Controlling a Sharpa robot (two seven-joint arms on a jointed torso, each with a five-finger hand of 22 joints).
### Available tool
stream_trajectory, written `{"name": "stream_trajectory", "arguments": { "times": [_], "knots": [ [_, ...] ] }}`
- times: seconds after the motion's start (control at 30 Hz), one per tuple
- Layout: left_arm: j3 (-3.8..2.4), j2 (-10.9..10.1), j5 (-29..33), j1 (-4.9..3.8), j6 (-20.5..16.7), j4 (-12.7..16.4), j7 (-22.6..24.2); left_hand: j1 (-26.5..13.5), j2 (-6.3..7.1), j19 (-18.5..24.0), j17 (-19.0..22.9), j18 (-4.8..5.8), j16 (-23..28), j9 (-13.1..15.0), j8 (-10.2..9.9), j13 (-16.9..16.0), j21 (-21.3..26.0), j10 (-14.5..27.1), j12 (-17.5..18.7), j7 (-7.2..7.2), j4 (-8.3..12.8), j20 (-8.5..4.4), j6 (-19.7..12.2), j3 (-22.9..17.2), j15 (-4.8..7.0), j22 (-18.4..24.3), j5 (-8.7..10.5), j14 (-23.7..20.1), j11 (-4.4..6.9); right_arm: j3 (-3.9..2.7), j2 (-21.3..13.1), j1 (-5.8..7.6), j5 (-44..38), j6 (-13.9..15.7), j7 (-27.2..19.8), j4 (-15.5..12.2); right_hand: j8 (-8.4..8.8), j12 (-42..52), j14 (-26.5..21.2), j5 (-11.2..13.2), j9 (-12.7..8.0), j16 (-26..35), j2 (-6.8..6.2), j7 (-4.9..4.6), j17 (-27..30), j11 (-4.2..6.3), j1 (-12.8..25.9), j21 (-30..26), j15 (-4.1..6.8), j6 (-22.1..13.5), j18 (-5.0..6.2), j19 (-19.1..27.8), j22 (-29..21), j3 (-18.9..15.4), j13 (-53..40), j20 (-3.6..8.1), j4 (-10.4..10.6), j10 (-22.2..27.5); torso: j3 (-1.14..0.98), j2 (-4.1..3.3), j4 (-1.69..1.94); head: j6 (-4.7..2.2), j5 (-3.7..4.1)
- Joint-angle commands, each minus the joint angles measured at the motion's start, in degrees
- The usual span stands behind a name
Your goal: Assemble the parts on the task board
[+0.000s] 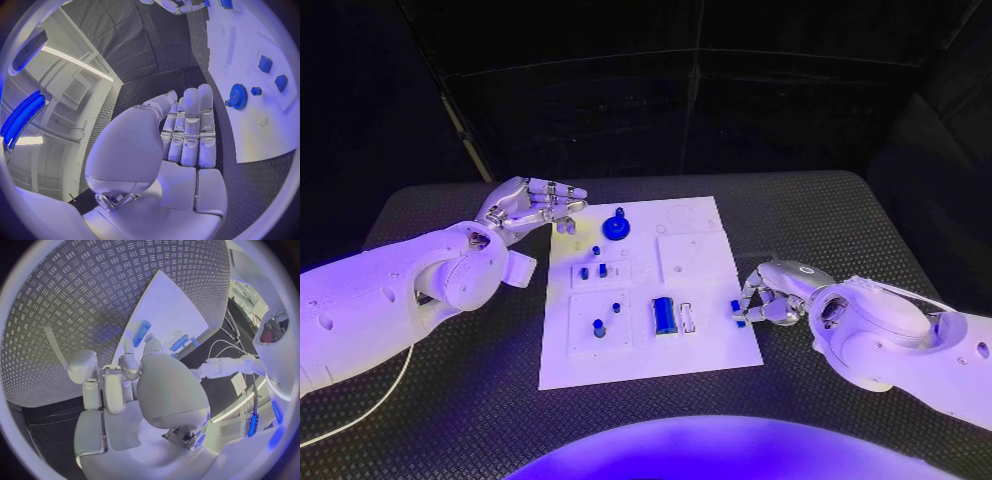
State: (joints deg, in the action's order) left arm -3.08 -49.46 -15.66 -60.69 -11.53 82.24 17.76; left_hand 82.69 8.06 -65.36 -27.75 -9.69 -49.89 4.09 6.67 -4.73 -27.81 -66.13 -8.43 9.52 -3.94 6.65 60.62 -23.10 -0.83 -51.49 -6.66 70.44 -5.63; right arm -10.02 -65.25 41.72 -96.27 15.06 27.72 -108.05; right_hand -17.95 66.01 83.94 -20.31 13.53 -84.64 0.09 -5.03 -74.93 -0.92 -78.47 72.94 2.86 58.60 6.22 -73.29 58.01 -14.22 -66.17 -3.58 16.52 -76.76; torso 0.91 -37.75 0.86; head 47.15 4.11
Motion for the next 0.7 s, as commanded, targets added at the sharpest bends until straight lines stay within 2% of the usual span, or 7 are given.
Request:
{"name": "stream_trajectory", "arguments": {
  "times": [0.03,0.23,0.37,0.47,0.6,0.7],
  "knots": [
    [-0.05,0.03,0.21,-0.05,0.55,0.08,0.18,-0.66,-0.08,0.32,0.07,-0.74,0.33,-0.03,-0.11,0.08,0.19,0.35,-0.32,0.25,0.15,-0.02,-0.24,0.12,-0.05,0.07,0.02,-0.53,-0.14,-0.01,0.39,0.04,-1.19,-0.96,0.21,0.1,0.22,0.13,3.86,0.15,0.04,0.31,0.33,-0.04,-4.21,0.3,0.17,-0.17,0.26,0.58,0.1,0.33,0.03,-0.36,-0.14,0.21,-0.01,-0.27,0.05,-0.01,0.01,0.05,-0.04],
    [-0.05,0.01,0.21,-0.04,0.55,0.13,0.16,-0.71,-0.1,0.33,0.1,-0.74,0.37,-0.02,-0.09,0.08,0.27,0.39,-0.4,0.23,0.16,-0.01,-0.24,0.15,-0.06,0.13,0.02,-0.55,-0.13,0.01,1.6,0.03,-1.45,-2.28,0.35,0.99,0.06,0.19,3.88,0.01,0.34,0.31,0.83,0.28,-4.26,0.57,-0.51,-0.22,0.48,1.44,0.11,0.3,0.01,-0.24,-0.27,0.38,-0.29,-0.37,0.08,0.02,0.02,0.14,-0.11],
    [-0.05,0.0,0.21,-0.04,0.57,0.16,0.14,-0.72,-0.1,0.33,0.1,-0.74,0.37,-0.02,-0.09,0.08,0.27,0.39,-0.4,0.23,0.16,-0.01,-0.24,0.15,-0.06,0.13,0.02,-0.55,-0.13,0.03,2.45,0.02,-2.97,-4.83,0.55,1.96,0.19,0.05,3.88,0.01,0.61,0.37,1.3,0.53,-4.23,0.84,-2.95,-0.33,0.74,1.76,0.13,0.3,-0.08,0.41,-0.27,0.63,-1.37,-0.31,0.06,0.0,0.12,0.21,-0.21],
    [-0.05,-0.07,0.21,-0.04,0.56,0.18,0.13,-0.72,-0.1,0.33,0.1,-0.74,0.37,-0.02,-0.09,0.08,0.27,0.39,-0.4,0.23,0.16,-0.01,-0.24,0.15,-0.06,0.13,0.02,-0.55,-0.13,0.05,3.0,0.0,-4.97,-7.23,0.69,2.62,0.55,-0.23,3.85,0.57,0.73,0.49,0.82,0.44,-4.08,0.84,-4.7,-0.52,0.78,1.63,0.14,0.41,-0.31,0.46,-0.15,0.74,-2.38,-0.16,0.08,0.03,0.09,0.32,-0.33],
    [-0.05,-0.16,0.21,-0.04,0.59,0.2,0.08,-0.72,-0.1,0.33,0.1,-0.74,0.37,-0.02,-0.09,0.08,0.27,0.39,-0.4,0.23,0.16,-0.01,-0.24,0.15,-0.06,0.13,0.02,-0.55,-0.13,0.08,3.69,-0.05,-7.55,-9.82,0.82,3.11,0.91,-0.47,3.85,3.73,0.95,0.55,0.49,0.35,-4.06,0.76,-6.54,-0.67,0.74,1.85,0.13,0.44,-0.4,0.44,-0.08,0.74,-3.61,-0.11,0.05,0.04,-0.03,0.39,-0.51],
    [-0.05,-0.2,0.21,-0.04,0.62,0.24,0.05,-0.71,-0.12,0.33,0.11,-0.74,0.38,-0.02,-0.09,0.08,0.29,0.4,-0.42,0.22,0.18,0.0,-0.23,0.15,-0.06,0.14,0.02,-0.55,-0.12,0.08,4.17,-0.13,-9.22,-10.73,0.9,3.21,1.12,-0.51,3.85,6.63,1.1,0.59,0.86,0.38,-4.06,0.79,-7.77,-0.75,0.76,2.09,0.13,0.42,-0.42,0.93,-0.13,0.75,-4.38,-0.17,0.07,0.04,-0.07,0.36,-0.46]
  ]
}}
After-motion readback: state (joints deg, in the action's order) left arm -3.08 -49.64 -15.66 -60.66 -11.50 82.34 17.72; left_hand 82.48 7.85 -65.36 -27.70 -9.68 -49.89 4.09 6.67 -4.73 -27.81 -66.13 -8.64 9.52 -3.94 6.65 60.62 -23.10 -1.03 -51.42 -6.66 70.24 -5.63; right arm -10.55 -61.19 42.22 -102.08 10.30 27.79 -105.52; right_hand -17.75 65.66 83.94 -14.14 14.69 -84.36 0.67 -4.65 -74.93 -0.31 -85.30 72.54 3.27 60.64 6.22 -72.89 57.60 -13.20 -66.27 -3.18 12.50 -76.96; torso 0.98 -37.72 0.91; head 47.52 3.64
